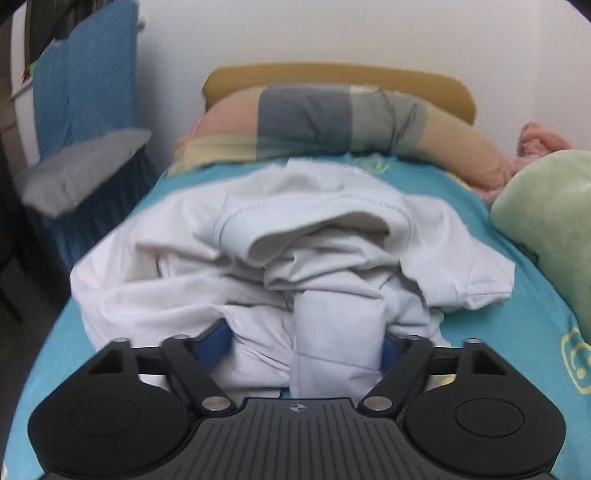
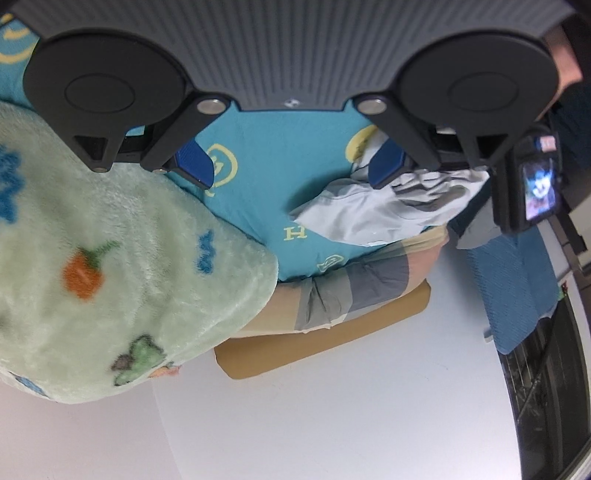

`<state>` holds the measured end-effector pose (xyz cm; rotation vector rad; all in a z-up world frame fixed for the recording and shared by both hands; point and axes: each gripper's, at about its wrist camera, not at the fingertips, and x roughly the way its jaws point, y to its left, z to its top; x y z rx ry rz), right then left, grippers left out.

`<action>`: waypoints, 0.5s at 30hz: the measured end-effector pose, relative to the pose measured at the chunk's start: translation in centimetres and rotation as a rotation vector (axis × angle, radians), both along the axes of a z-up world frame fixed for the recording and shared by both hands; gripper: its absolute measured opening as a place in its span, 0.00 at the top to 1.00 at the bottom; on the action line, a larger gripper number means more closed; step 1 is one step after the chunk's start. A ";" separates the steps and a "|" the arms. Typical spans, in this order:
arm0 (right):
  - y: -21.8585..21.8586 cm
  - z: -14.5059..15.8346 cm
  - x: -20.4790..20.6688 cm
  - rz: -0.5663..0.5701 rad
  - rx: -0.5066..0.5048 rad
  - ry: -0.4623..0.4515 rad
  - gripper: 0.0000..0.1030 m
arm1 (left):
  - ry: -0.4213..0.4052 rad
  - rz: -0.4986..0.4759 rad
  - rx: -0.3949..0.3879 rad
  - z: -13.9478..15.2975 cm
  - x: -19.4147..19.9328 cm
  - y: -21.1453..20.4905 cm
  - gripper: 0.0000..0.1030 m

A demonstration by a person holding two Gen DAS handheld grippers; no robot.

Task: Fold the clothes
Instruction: 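Reach into the crumpled white T-shirt and close the left gripper on fabric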

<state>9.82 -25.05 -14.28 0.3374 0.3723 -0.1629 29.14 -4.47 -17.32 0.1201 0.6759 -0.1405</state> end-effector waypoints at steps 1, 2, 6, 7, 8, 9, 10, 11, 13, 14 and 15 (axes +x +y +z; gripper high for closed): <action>0.0 -0.4 0.4 -0.002 -0.008 0.000 0.11 | -0.023 -0.026 0.029 0.1 -0.1 -0.1 0.50; 0.1 -0.7 0.8 -0.004 -0.011 0.000 0.11 | -0.050 -0.045 0.064 0.4 -0.5 -0.3 0.57; 0.2 -1.8 1.9 -0.002 -0.019 0.004 0.11 | -0.102 -0.131 0.097 2.7 -2.9 0.5 0.89; 0.3 -1.8 2.0 0.002 -0.031 0.005 0.11 | -0.137 -0.161 0.120 3.6 -4.2 0.5 0.90; 0.3 -1.9 2.0 0.000 -0.043 0.005 0.11 | -0.172 -0.191 0.142 4.6 -5.5 0.5 0.90; 0.2 -1.8 1.9 -0.006 -0.046 0.001 0.11 | -0.206 -0.220 0.163 5.5 -6.8 0.6 0.90; 0.0 -1.7 1.8 -0.013 -0.047 -0.003 0.11 | -0.207 -0.231 0.153 6.4 -8.1 0.8 0.91; 0.0 -1.4 1.6 -0.017 -0.046 -0.010 0.11 | -0.208 -0.242 0.143 7.4 -9.3 1.1 0.91; -0.1 -0.9 1.1 -0.024 -0.046 -0.026 0.11 | -0.193 -0.246 0.127 9.0 -12.0 1.9 0.91; 0.0 -0.5 0.8 -0.024 -0.051 -0.037 0.11 | -0.182 -0.241 0.109 9.8 -13.4 2.6 0.91; 0.0 -0.2 0.4 -0.024 -0.056 -0.049 0.11 | -0.171 -0.236 0.092 10.6 -14.8 3.3 0.91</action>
